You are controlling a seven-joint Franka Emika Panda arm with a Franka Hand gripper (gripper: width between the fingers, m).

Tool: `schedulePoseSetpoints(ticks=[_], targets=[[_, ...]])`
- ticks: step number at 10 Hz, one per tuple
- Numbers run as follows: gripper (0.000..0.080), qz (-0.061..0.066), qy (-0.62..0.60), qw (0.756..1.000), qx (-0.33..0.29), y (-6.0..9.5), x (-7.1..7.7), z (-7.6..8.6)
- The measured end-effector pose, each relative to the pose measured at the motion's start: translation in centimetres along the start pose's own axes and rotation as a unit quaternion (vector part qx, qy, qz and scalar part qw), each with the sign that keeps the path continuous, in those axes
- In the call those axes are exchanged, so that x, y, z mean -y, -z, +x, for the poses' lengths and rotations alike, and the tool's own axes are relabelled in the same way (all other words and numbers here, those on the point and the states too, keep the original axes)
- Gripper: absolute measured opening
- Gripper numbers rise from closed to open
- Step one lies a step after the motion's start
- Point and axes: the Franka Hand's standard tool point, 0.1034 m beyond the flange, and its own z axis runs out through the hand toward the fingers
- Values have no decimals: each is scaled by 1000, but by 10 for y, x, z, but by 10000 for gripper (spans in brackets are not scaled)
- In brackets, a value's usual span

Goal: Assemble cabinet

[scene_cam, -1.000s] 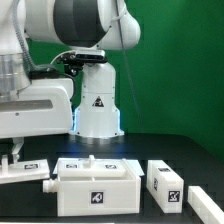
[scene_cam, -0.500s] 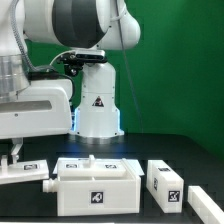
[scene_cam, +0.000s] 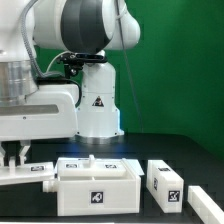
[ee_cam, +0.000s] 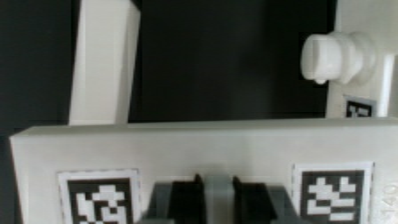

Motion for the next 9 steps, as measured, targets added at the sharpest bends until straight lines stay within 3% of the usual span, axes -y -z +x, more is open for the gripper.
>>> schedulePoseSetpoints(ticks=[5, 9], targets=[[65, 1, -2, 1000, 1, -2, 0, -1], [65, -5, -9, 1000, -7, -11, 3, -16]])
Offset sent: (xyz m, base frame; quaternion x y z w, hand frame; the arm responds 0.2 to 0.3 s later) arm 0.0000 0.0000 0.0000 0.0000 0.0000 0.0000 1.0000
